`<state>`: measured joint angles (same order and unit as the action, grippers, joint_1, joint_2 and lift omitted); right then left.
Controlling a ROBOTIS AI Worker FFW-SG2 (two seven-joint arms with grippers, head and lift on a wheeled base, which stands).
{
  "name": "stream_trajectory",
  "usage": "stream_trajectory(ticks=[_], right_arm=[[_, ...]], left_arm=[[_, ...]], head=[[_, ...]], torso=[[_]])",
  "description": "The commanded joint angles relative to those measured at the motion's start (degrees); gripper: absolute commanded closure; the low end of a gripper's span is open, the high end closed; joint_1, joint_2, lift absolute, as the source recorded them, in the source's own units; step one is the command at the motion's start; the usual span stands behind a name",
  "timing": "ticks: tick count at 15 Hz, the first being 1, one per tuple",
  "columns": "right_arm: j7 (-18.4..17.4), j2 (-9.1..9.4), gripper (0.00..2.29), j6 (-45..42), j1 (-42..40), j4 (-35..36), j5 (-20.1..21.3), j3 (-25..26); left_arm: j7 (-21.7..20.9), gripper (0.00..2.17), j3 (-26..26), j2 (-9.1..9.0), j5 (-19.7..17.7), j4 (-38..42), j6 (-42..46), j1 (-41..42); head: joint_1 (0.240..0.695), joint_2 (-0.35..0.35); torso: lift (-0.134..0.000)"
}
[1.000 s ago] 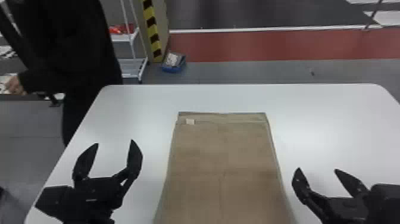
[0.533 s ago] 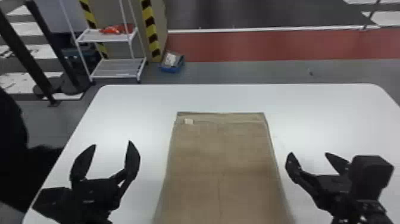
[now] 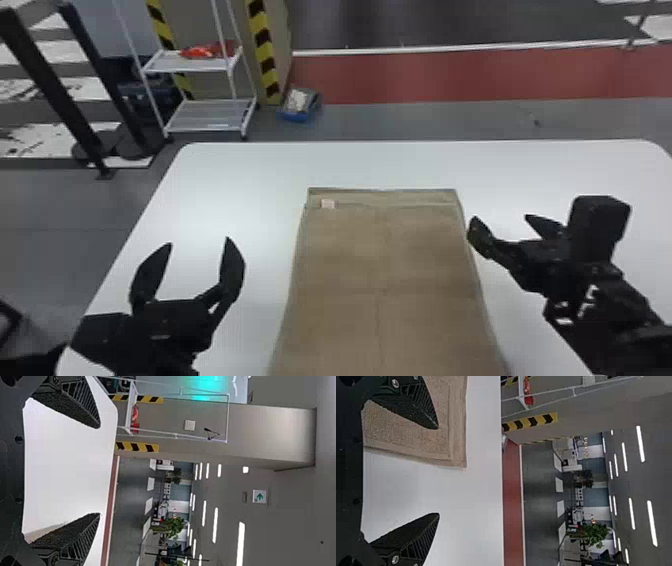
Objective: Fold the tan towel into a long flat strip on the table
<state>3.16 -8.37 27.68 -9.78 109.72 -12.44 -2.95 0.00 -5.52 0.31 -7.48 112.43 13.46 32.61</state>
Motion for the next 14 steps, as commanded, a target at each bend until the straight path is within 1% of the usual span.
stream_trajectory(ticks=[1,2,4,6,9,11,14], right_arm=[[1.2,0.02,0.11,1.8,5.0,-4.7,-0.7,-0.1],[1.8,-0.06,0.11,3.0,7.1,-6.9,-1.3,-0.1],[4.8,0.02,0.11,3.0,12.3,-13.8,-2.6,-0.2],[7.4,0.02,0.13,1.8,16.2,-19.1,-4.6,-1.2],[8.2,0.46,0.17,0.8,20.4,-24.4,-4.5,-3.3],[9.5,0.46,0.23,1.3,22.1,-26.4,-4.4,-4.3],[9.8,0.46,0.31,2.5,23.4,-28.7,-4.3,-5.9]], left_arm=[[0.0,0.09,0.0,0.04,0.0,0.2,-0.2,-0.1],[0.0,0.09,0.0,0.04,0.0,0.2,-0.4,-0.2],[0.0,0.09,0.0,-0.05,0.1,0.3,-0.8,-0.2],[0.0,0.09,-0.1,0.04,0.1,0.2,-1.1,-0.2],[-0.1,0.09,-0.1,0.04,0.2,0.0,-1.3,-0.4],[-0.1,0.09,-0.1,0.22,0.1,-0.3,-1.3,-0.8],[-0.1,0.09,-0.1,0.48,-0.2,-1.0,-1.6,-1.6]], head=[[0.695,0.107],[0.695,0.107],[0.695,0.108],[0.695,0.111],[0.695,0.125],[0.695,0.134],[0.695,0.153]], torso=[[-0.123],[-0.123],[-0.123],[-0.123],[-0.123],[-0.123],[-0.123]])
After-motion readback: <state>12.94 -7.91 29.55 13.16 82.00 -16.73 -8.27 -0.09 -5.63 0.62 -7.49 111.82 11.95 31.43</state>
